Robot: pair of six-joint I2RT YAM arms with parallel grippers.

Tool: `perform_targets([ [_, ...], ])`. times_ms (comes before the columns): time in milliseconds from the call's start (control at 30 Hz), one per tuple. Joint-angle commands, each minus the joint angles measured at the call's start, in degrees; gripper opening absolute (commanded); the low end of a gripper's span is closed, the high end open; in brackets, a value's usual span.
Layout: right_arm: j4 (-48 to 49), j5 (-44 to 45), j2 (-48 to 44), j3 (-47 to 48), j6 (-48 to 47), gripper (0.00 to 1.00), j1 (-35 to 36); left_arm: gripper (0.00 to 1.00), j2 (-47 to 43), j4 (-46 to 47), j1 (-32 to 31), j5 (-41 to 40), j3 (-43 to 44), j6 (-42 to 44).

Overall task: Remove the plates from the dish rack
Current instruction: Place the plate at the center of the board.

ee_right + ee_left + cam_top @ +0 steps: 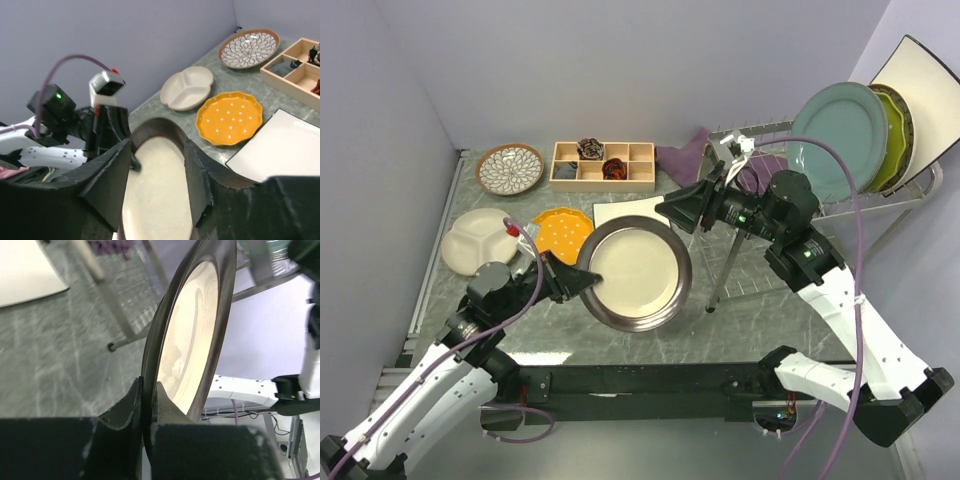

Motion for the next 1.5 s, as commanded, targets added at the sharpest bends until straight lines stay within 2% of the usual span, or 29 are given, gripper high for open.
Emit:
perform_targets([
  [0, 3.19, 0.65, -1.81, 5.33, -0.60, 0.59, 0.15, 0.01, -6.78, 1.23, -0.06, -1.87, 2.98, -2.54],
  [33, 3.01, 0.83, -1.90, 6.82, -0.69, 0.67, 0.15, 0.01, -7.58, -0.19, -0.06, -2.58, 3.42, -2.19],
  [200, 1.34, 4.60, -2.69, 11.92, -2.54, 0.84, 0.15, 0.01, -10.40, -9.85, -0.06, -10.47, 4.48, 0.10],
  [300, -0.24, 8.63, -3.39, 14.56, -3.68, 1.00, 0.15, 0.01, -9.00, -9.79, -0.06, -11.02, 2.02, 0.10],
  [467, -2.01, 14.71, -8.13, 12.64, -5.96, 1.00, 0.07, 0.01, -3.64, -9.44, -0.06, -11.99, -1.76, 0.37],
  [667, -2.61, 19.90, -16.22, 7.98, -7.64, 1.00, 0.06, 0.01, -1.61, -2.59, -0.15, -9.36, -8.26, -3.15],
  [767, -2.36, 20.43, -19.29, 6.13, -7.55, 1.00, 0.15, 0.01, -2.31, -2.49, -0.23, -10.84, -11.33, -5.08],
  [1100, -3.59, 20.08, -19.47, 6.13, -7.81, 1.00, 0.06, 0.01, 3.39, 7.00, -0.76, -7.07, -18.90, -9.13],
  [1367, -1.21, 20.69, -21.58, 4.11, -8.25, 1.00, 0.07, 0.01, 0.32, 3.58, -1.38, -10.13, -20.13, -10.97],
  [1467, -2.00, 21.13, -21.59, 4.63, -8.51, 1.00, 0.15, 0.09, 1.02, 3.57, -1.46, -9.97, -20.75, -11.33],
])
